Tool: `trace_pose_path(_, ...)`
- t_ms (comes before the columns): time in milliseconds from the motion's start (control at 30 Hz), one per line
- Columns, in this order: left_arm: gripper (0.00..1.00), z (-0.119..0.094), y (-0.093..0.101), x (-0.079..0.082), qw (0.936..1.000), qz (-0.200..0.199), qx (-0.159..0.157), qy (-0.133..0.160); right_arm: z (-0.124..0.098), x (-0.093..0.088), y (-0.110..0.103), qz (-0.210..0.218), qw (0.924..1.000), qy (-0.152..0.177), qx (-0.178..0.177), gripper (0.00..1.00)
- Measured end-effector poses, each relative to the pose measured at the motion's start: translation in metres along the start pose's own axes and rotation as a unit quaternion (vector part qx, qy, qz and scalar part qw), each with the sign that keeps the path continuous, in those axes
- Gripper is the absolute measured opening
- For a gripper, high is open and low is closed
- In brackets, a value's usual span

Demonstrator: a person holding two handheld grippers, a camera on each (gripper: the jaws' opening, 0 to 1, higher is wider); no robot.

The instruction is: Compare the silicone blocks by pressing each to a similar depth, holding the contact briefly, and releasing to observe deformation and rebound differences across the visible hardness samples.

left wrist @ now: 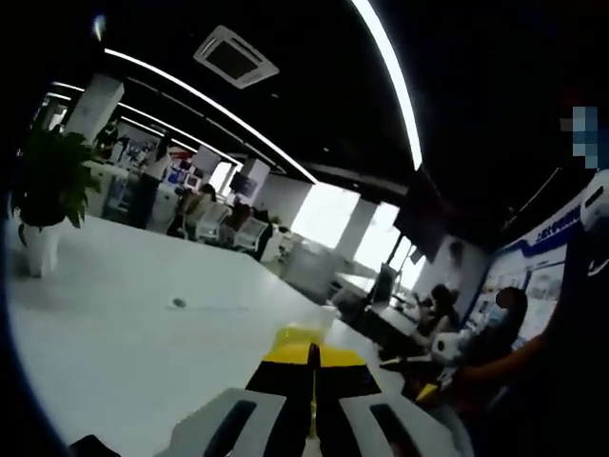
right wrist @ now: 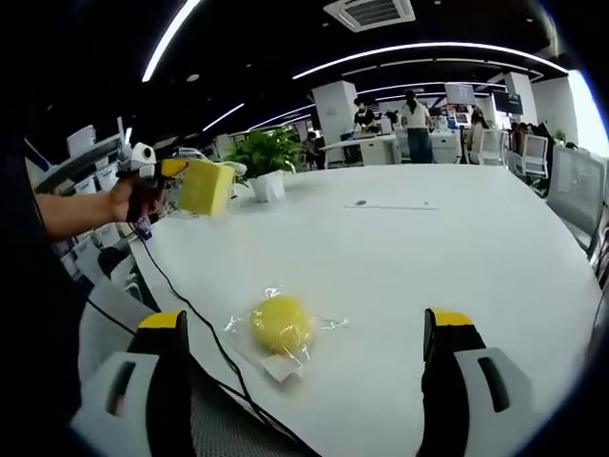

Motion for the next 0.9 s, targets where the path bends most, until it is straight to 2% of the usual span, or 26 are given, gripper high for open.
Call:
trace_pose_path(167,0.00,0.000,0.016,0.020,0.9997,0.019,-0.016,0.006,0.001,0.010,0.002,-0.014,0.9999,-0.003,0.010,0.96)
trace_pose_path(367,0.00,-0.005,0.034,0.034,0.9989,0.027,-0.033,0.020,0.006,0.027,0.002,-0.025,0.9994,0.012,0.018,0.96)
trace_pose_path(467,0.00,-0.006,0.040,0.038,0.9984,0.030,-0.044,0.020,0.007,0.034,-0.002,-0.026,0.9991,0.021,0.024,0.96)
trace_pose_path(700,0.00,-0.007,0.051,0.043,0.9970,0.032,-0.064,0.028,0.004,0.033,-0.009,-0.024,0.9986,0.019,0.044,0.96)
trace_pose_path(900,0.00,-0.005,0.060,0.045,0.9962,0.030,-0.076,0.029,0.001,0.041,-0.014,-0.024,0.9981,0.026,0.050,0.96)
Point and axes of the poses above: the point that each gripper's makers call its tool centre point, and the gripper's own axes: z roughly forward along the fingers, y roughly to its right, x roughly out of its top, the point moved 8 cm from there along -z, roughly backward along the fingers, and after that the axes turned 9 degrees about y, right-handed, at the moved point
